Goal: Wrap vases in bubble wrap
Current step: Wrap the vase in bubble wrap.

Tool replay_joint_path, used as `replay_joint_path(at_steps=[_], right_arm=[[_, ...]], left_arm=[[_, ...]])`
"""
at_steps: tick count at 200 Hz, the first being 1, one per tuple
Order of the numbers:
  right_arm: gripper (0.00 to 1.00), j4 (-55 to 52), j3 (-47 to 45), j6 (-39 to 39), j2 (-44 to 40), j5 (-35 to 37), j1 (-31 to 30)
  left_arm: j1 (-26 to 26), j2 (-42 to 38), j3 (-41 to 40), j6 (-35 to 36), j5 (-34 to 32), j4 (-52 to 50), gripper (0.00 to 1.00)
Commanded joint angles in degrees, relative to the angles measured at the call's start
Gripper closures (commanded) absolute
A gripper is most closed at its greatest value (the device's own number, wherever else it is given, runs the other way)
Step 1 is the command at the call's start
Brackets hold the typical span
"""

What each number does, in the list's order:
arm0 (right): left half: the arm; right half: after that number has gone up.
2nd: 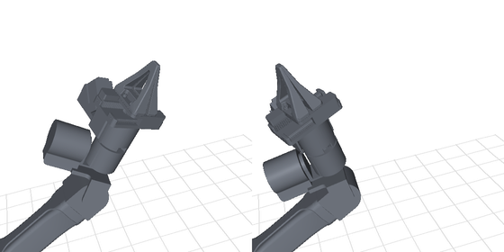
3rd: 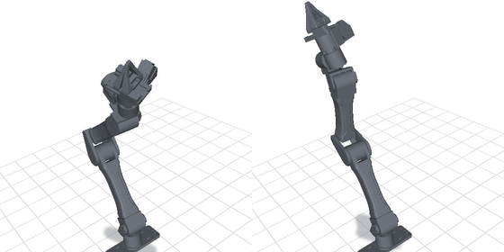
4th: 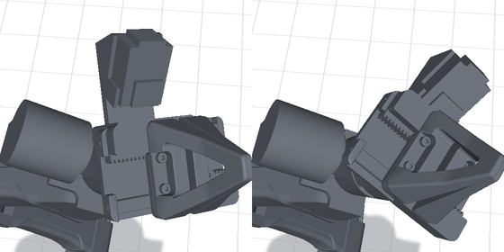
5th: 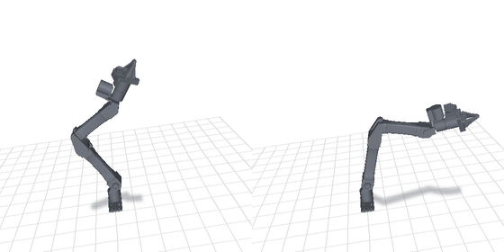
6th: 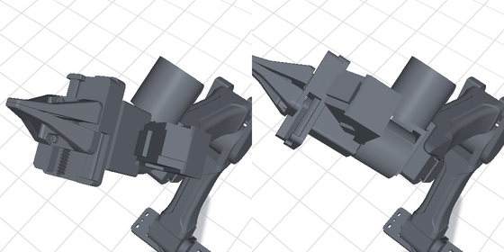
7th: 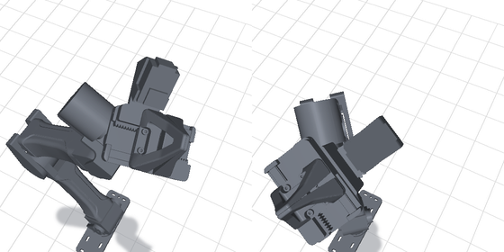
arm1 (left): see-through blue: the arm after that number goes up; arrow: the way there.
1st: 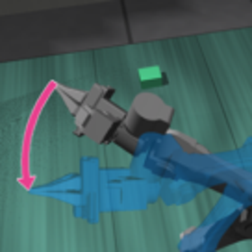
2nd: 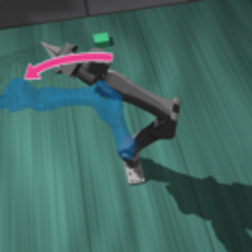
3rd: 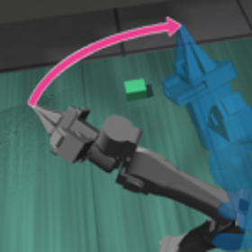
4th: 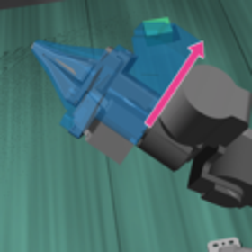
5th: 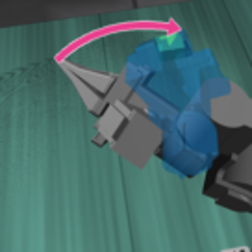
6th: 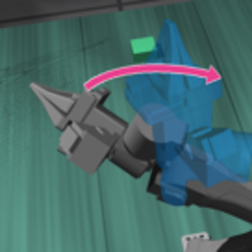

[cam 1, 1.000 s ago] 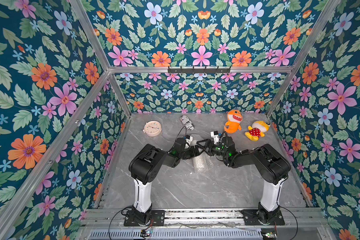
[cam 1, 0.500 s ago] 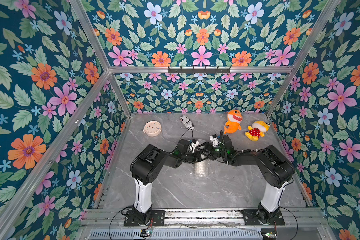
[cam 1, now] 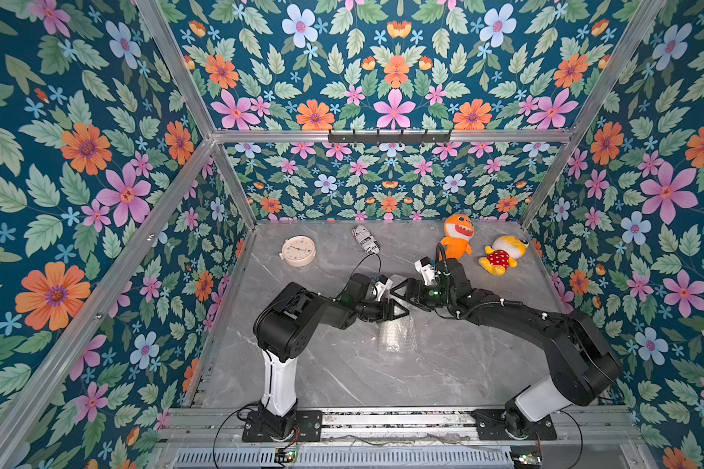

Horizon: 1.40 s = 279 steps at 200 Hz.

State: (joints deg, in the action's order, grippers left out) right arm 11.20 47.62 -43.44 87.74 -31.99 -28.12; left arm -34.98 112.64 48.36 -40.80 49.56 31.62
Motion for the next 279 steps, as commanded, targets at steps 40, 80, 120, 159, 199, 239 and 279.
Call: replay_joint_path(at_steps=[40,80,120,159,199,239,279], right_arm=[[0.34,5.0,-7.2,2.8,1.9,-6.3,8.2],[0.45,12.2,-11.1,-0.7,4.5,-8.4,7.5],[0.58,19.0,-11.8,-4.1,6.7,-10.9,6.2],[0.6,30.4,-13.9,-11.2,9.2,-13.9,6.2],[0.59,37.4,-15.0,-15.8,10.3,-16.2,5.8],[0.58,37.8,-14.7,-16.1,11.3,-16.1,4.2],[0.57,40.3,-14.6,-17.2,13.5,-16.2,3.8]], left_arm=[[-0.1,1.0,1.1,3.5,-2.0,-6.7,0.94],[0.0,0.6,1.5,4.1,-2.4,-8.2,0.94],[0.0,1.1,1.8,4.0,-2.2,-8.2,0.95],[0.0,0.9,2.0,4.6,-2.6,-9.4,0.92],[0.0,1.3,2.4,4.6,-2.9,-9.7,0.86],[0.0,1.1,2.5,4.5,-2.8,-9.9,0.62],[0.0,0.8,2.4,4.6,-2.6,-9.9,0.29]])
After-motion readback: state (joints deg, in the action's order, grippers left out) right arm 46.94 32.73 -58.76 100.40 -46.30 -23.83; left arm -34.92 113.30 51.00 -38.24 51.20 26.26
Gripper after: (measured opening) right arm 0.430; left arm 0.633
